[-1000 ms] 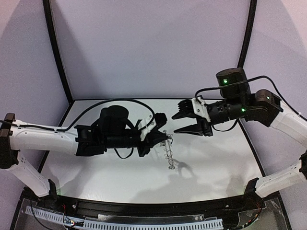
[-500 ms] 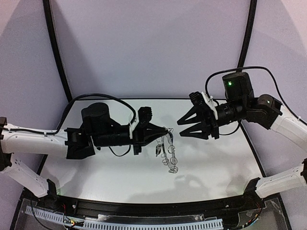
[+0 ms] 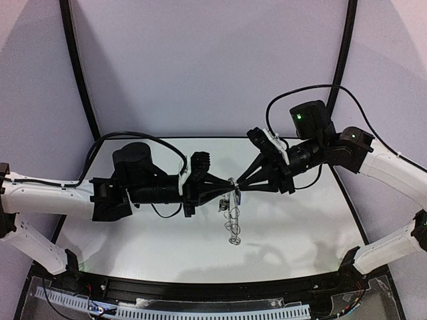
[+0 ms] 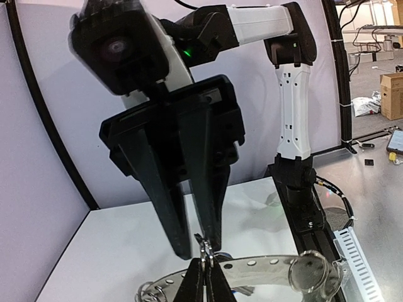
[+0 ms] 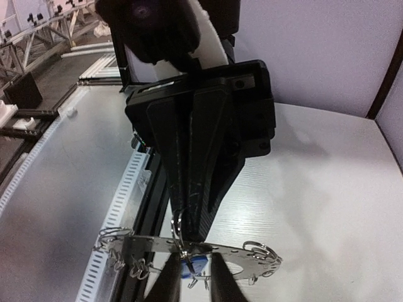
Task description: Put the keys on the keyring
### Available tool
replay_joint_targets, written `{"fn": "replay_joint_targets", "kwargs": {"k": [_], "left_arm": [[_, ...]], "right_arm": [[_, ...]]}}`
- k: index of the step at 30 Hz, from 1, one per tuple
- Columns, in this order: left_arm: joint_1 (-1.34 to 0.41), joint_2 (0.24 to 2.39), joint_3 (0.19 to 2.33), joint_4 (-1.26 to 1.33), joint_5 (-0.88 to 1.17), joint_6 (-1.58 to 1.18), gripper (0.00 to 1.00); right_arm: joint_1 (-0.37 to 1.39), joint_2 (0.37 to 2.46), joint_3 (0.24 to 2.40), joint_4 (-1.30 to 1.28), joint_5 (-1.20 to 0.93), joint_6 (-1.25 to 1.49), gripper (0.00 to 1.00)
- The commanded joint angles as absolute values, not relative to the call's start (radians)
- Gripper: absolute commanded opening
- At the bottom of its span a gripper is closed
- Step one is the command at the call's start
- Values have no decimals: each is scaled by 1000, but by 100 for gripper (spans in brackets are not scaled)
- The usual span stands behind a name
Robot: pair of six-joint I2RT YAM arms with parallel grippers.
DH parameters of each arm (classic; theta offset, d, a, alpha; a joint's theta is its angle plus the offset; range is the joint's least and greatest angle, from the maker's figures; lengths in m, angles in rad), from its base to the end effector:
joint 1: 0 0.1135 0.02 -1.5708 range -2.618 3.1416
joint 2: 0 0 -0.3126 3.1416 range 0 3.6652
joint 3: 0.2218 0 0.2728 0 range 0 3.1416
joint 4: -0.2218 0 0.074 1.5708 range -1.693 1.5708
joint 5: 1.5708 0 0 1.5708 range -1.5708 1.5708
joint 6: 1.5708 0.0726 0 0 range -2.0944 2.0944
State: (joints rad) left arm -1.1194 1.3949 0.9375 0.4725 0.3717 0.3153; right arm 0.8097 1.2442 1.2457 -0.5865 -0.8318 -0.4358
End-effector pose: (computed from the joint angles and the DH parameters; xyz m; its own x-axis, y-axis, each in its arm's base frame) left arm 0.1386 -0.3464 0.3597 0.3154 0.0118 -0.9489 0.9456 0.0799 0.3153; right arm 0.1599 0.2457 0.4021 0.0400 -0.3702 -0.9281 -0.9882 -0.1521 0.0181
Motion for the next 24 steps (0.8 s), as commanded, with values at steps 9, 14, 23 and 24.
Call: {"fn": "replay_joint_targets", "kwargs": {"k": [9, 14, 23, 24], "left_arm": [[-1121, 1373, 922, 572, 457, 359, 1], [-1121, 1386, 927, 640, 503, 367, 1], [-1122, 1416, 941, 741, 575, 342, 1], [-1122, 1424, 945, 739, 578, 339, 1]], "right_arm": [[800, 1328, 1321, -733, -912, -458, 0], [790, 1388, 1336, -715, -967, -432, 0], [789, 1473, 1344, -534, -1017, -317, 0], [790, 1481, 1351, -508, -990, -285, 0]]}}
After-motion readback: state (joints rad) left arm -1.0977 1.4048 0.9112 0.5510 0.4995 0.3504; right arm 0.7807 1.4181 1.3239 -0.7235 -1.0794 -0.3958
